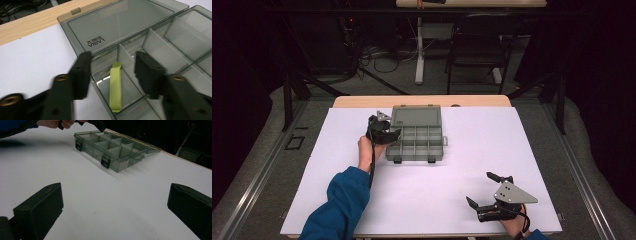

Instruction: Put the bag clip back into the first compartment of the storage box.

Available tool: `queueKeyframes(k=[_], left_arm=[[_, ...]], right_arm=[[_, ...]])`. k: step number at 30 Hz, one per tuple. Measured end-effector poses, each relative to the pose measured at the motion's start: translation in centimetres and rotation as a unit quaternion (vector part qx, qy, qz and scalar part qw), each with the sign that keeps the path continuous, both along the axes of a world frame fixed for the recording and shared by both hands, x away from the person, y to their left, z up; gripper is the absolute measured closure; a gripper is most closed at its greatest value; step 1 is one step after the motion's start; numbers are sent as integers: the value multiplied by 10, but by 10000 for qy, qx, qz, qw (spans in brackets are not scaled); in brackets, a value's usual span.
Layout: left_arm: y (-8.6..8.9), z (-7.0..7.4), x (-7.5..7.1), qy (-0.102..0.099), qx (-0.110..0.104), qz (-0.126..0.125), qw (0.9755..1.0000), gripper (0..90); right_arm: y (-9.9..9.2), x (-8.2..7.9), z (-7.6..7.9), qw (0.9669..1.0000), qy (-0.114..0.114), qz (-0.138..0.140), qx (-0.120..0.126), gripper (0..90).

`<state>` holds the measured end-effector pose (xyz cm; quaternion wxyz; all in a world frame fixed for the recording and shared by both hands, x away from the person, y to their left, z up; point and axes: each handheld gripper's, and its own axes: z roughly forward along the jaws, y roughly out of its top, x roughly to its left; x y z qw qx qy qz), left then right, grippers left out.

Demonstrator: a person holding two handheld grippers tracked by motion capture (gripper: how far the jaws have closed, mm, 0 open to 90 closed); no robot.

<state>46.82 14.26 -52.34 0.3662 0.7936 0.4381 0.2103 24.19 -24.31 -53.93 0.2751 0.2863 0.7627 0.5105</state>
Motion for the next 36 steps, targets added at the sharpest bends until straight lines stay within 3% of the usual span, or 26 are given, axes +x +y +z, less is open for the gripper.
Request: queueKeyframes(k=[1,2,3,7,15,24,36], left_arm=[[1,2,-1,-5,-7,-2,10000,330],[1,3,-2,-7,-60,-37,10000,330],[2,6,-5,-25,-110,-57,9999,256],[3,11,-10,-81,-149,-116,9998,152],[9,23,-35,-280,-167,-261,9991,110],[18,27,-62,-394,-249,-349,9983,107],[30,29,-101,-499,-183,-536,9971,106]], right_arm=[[0,0,0,10000,0,0,1,0],[0,0,0,10000,0,0,1,0],[0,0,0,10000,3,3,2,1],[0,0,0,10000,3,2,3,0],[0,-1,0,10000,-7,5,0,1],[0,-1,0,10000,7,-9,0,0],[0,-1,0,10000,-7,-7,4,0]])
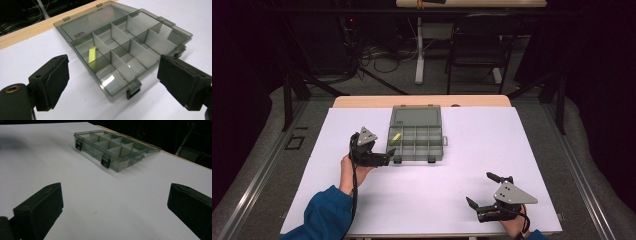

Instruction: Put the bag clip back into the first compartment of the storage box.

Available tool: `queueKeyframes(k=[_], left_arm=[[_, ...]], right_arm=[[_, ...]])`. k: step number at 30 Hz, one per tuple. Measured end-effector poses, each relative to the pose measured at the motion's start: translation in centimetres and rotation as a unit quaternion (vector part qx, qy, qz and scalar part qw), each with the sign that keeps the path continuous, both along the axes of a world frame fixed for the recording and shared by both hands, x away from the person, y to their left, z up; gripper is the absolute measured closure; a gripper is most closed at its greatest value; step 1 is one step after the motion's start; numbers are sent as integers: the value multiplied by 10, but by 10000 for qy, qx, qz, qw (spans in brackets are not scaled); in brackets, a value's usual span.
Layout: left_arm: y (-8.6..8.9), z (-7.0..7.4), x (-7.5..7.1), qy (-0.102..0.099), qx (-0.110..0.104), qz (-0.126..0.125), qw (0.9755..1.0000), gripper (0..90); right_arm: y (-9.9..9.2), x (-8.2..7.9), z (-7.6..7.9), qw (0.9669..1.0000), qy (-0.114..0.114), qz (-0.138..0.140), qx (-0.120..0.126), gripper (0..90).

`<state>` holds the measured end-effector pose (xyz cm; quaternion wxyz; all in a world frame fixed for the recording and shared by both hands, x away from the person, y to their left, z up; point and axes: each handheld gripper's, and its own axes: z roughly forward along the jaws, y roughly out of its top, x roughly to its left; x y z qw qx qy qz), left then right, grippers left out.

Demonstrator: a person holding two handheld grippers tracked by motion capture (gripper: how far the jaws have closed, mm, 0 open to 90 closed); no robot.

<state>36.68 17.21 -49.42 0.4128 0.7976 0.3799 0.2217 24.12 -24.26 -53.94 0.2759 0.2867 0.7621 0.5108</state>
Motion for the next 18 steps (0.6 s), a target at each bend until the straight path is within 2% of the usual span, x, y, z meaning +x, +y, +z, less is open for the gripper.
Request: queueKeyframes(k=[9,18], left_arm=[[8,-4,-36,-72,4,-107,9999,105],[15,-12,-62,-178,-22,-123,9998,105]], right_arm=[[0,0,0,10000,-4,-2,8,0],[0,0,0,10000,-4,0,-2,0]])
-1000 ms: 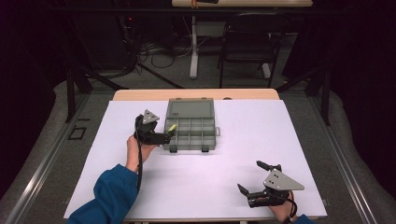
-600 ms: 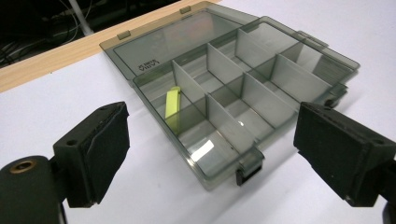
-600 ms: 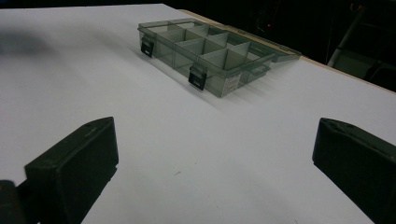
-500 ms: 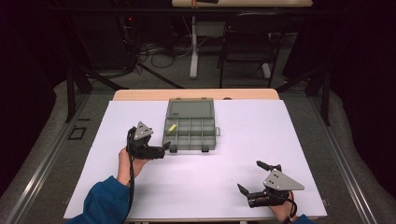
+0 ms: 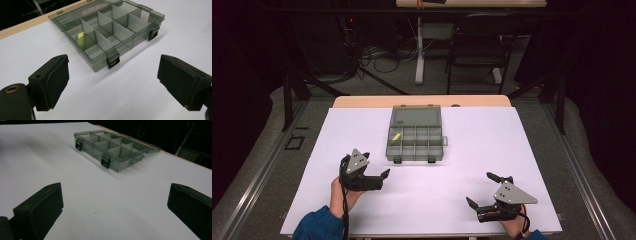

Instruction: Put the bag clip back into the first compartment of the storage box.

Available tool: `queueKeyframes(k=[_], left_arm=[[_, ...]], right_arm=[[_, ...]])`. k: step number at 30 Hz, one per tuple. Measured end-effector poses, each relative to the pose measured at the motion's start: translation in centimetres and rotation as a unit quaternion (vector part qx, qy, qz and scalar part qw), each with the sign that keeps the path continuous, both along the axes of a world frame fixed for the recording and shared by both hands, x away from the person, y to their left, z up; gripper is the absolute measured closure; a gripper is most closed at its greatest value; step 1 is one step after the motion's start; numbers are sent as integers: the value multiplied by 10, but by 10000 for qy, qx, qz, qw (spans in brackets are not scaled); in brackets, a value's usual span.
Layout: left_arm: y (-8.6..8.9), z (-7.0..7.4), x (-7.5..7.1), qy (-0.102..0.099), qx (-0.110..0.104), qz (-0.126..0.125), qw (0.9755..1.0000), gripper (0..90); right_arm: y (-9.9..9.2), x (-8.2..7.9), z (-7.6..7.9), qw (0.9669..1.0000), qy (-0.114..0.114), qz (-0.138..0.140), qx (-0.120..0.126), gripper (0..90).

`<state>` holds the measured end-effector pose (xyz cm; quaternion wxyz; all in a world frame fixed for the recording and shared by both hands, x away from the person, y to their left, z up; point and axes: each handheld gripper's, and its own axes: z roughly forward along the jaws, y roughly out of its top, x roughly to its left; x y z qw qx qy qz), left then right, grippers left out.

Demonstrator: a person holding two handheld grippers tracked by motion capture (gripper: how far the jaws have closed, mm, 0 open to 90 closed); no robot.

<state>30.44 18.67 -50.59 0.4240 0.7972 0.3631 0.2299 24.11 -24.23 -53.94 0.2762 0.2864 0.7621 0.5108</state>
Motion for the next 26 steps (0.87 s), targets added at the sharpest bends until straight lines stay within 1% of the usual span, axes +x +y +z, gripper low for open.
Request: queueKeyframes(k=[6,7,12,15,17,19,21,26], left_arm=[[5,-9,-16,-37,-75,65,9999,104],[6,-10,-19,-55,-41,41,10000,104],[10,-15,-33,-188,-98,85,9997,104],[12,-19,-40,-253,-82,103,9996,104],[12,-21,-44,-259,-78,94,9996,104],[11,-23,-46,-288,-13,71,9996,104],[10,-24,-48,-258,-81,85,9996,104],[10,-27,-47,-198,-115,84,9997,104]], right_arm=[[0,0,0,10000,0,-5,-1,0],[0,0,0,10000,1,-4,-3,0],[0,0,0,10000,13,-2,-16,0],[0,0,0,10000,14,3,-22,0],[1,0,0,10000,15,2,-27,1],[1,0,0,10000,15,8,-23,0],[1,0,0,10000,15,7,-19,0],[0,0,0,10000,9,9,-13,0]])
